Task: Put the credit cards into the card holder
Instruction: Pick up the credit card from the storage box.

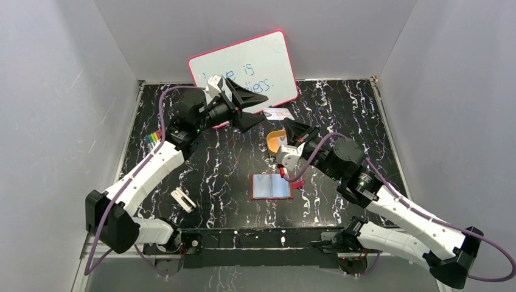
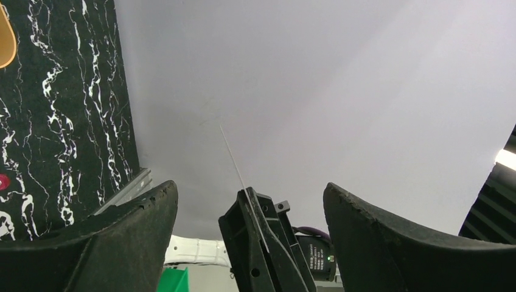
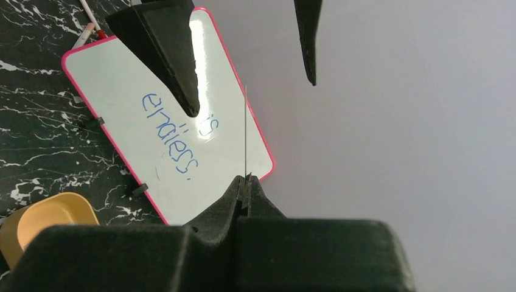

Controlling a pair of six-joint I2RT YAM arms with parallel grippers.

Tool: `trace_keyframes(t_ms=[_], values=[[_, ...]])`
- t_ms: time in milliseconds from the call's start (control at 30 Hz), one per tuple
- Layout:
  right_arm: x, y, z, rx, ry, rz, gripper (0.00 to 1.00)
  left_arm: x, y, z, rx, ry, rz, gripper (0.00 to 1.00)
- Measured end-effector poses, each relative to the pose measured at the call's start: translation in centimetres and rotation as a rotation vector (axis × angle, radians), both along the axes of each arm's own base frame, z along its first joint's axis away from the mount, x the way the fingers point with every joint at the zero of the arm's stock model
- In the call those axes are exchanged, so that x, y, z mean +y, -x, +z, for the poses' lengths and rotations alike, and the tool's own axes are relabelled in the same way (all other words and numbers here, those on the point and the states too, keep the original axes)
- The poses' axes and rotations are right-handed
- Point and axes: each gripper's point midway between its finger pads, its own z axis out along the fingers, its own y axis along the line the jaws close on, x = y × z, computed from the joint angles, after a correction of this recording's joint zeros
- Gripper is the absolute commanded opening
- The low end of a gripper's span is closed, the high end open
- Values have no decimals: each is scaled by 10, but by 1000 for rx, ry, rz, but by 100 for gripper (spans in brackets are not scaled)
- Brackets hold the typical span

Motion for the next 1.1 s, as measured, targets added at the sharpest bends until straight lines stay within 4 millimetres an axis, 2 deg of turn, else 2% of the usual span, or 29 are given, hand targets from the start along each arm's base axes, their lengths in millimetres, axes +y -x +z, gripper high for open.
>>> trace_keyframes(t_ms=[100,300,467,833,867,967,1067,1100], values=[[3,1,-2,-28,19,10,0,-5,-3,-2,16,16,-16,74],[10,0,-8,-74,71,23,0,-14,-7,-15,72,22,-50,51],[12,-2,-6,-120,102,21,0,-15,-5,-8,72,46,-59,31],[15,-3,-4,-173,141,23,0,-16,-3,-5,75,65,-75,0],[15,-3,-4,-176,143,24,7,-16,-2,-6,77,64,-76,0],[15,-3,-5,-173,140,27,41,-16,-2,-10,86,63,-77,0],[19,1,-8,-158,138,58,63,-16,-2,-11,87,74,-75,0],[21,3,-9,-147,134,69,76,-15,-2,-12,87,77,-71,0]])
